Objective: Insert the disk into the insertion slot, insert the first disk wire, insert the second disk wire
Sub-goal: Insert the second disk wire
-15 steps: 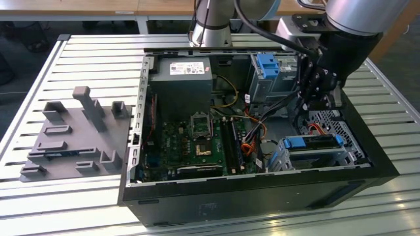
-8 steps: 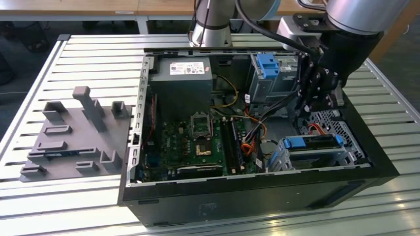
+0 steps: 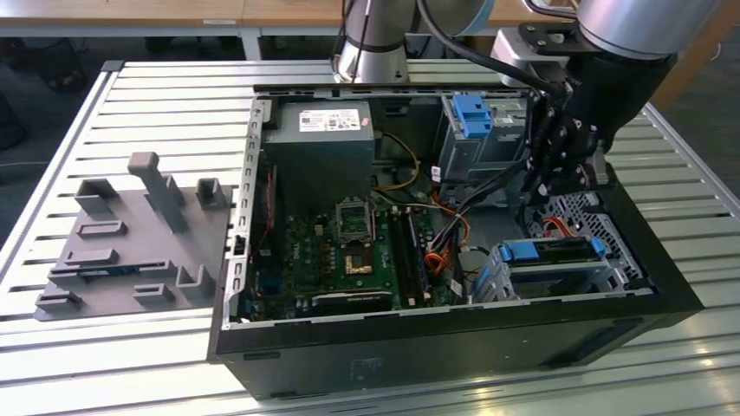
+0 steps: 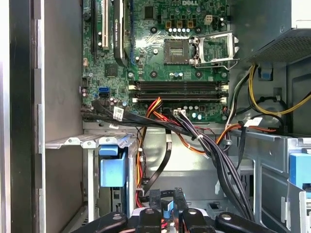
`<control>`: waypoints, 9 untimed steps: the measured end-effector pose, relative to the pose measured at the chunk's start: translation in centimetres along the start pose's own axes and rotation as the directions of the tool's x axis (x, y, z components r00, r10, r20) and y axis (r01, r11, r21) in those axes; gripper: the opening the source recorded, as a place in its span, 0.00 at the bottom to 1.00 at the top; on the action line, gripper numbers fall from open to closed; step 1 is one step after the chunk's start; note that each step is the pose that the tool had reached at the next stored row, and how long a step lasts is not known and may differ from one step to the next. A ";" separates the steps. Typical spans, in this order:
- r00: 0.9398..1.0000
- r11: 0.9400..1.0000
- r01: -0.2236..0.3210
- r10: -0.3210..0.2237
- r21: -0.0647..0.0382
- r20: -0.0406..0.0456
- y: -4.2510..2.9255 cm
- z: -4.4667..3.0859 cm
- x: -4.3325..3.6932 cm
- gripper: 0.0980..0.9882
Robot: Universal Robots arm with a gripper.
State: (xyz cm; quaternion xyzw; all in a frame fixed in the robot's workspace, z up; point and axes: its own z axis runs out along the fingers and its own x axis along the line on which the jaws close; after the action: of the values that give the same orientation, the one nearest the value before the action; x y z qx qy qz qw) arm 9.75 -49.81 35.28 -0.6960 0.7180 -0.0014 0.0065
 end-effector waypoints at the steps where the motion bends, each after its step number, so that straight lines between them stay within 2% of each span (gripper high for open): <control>1: 1.000 1.000 0.000 0.000 0.000 0.000 -0.01 0.03 -0.02 0.17; 9: 1.000 1.000 0.000 0.000 0.000 -0.003 -0.04 0.28 -0.12 0.17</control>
State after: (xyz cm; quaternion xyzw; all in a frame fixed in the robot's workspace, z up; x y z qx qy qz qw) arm 9.80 -49.69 35.01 -0.6960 0.7180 -0.0024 0.0056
